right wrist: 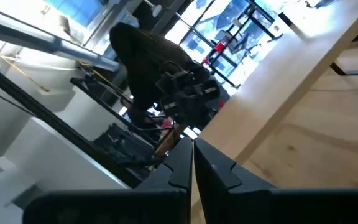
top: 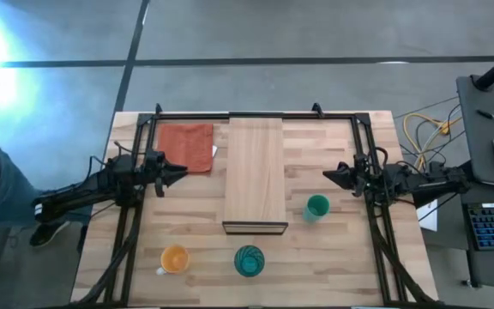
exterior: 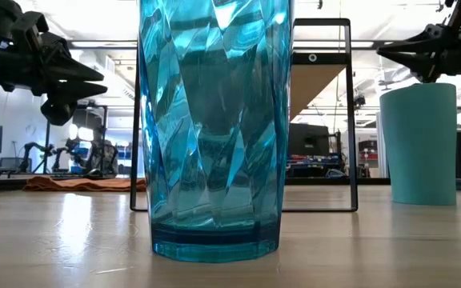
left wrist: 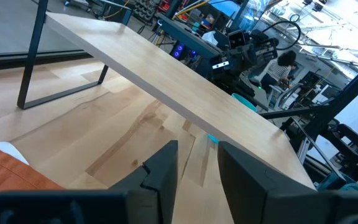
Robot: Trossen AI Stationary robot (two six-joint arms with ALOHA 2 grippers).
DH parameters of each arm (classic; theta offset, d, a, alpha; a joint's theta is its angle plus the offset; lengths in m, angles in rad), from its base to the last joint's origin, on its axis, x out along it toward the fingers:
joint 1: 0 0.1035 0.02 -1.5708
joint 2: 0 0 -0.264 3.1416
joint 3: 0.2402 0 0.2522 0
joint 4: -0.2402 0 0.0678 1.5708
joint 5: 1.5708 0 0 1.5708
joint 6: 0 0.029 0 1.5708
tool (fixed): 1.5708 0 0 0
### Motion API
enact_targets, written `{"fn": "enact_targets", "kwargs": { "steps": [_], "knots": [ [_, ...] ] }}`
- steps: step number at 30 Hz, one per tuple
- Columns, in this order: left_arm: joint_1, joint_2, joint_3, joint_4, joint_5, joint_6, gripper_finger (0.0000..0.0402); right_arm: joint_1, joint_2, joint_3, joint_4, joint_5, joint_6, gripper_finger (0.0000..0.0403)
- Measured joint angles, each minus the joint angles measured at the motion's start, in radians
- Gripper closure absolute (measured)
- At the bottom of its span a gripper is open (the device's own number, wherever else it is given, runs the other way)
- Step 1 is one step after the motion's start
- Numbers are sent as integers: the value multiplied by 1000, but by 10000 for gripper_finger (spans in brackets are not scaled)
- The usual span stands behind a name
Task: Stack small to large cups/mugs on shelf
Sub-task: Put the yellow mug on the shelf
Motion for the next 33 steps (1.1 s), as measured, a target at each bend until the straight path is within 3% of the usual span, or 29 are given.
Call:
{"fn": "enact_targets", "kwargs": {
  "steps": [5, 9, 12, 15, 17, 21, 24, 26, 30, 32, 33],
  "knots": [
    [0, 0, 0, 0, 0, 0, 302, 0, 1, 0, 0, 17, -5, 392],
    [0, 0, 0, 0, -1, 0, 302, 0, -1, 0, 17, 224, 27, 392],
    [0, 0, 0, 1, -28, 1, 302, 0, -3, 0, 39, 307, 176, 392],
    [0, 2, 0, 15, -62, 1, 302, -2, 18, 0, 144, 473, 205, 392],
    [0, 0, 0, 16, -65, 1, 302, -1, 39, 0, 229, 507, 199, 392],
    [0, 0, 0, 69, -65, -1, 302, -9, 128, 0, 573, 472, 3, 392],
    [0, 0, 0, 108, -77, 0, 302, -9, 246, 27, 918, 389, -258, 392],
    [0, 1, 0, 138, -137, 0, 302, -9, 329, 85, 1016, 345, -417, 392],
    [0, 7, -1, 173, -231, 0, 302, -11, 507, 280, 934, 337, -588, 392],
    [0, 7, 0, 193, -236, 0, 302, -11, 564, 399, 689, 370, -588, 392],
    [0, 7, 0, 190, -237, 0, 302, -11, 579, 473, 471, 388, -543, 391]
  ]
}}
